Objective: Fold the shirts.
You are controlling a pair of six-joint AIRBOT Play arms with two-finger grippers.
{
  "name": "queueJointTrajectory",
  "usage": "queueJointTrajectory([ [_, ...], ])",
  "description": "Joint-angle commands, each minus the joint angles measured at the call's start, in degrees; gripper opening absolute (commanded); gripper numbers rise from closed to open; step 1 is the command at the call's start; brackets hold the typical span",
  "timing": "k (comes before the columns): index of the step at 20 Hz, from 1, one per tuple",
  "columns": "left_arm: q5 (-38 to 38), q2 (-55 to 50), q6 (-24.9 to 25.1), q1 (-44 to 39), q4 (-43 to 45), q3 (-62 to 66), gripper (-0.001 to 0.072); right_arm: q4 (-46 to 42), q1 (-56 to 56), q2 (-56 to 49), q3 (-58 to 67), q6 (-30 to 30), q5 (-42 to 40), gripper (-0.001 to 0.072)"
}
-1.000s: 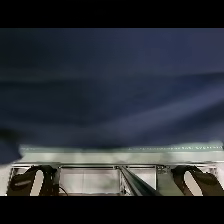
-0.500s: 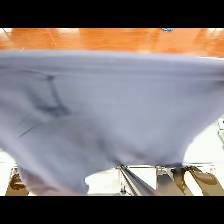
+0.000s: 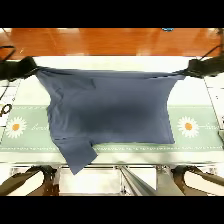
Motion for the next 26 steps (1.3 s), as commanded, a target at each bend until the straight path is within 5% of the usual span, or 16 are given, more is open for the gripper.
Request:
queueJointTrajectory([
  [1,2.82,-17.68,1.05,0.0,-5.9,7.48,0.002,4.39,0.02,-13.7,4.04,0.5,-7.08,0.0026],
  [8,-10.91,-28.26,0.63,1.09,-6.51,15.65,0.0019,4.9,-1.29,-20.31,10.69,2.36,-0.02,0.0027],
  [12,-23.17,-26.14,8.07,1.51,-6.05,15.04,0.0019,1.51,-1.03,-20.31,9.68,1.79,8.81,0.0027],
  [14,-27.91,-26.16,8.0,1.51,-5.57,12.81,0.0019,1.57,-1.03,-20.31,6.78,1.81,10.97,0.0027],
  [26,-30.49,-26.08,12.02,3.54,-4.37,1.75,0.0019,1.6,-1.03,-20.52,-0.68,1.51,8.41,0.0027],
])
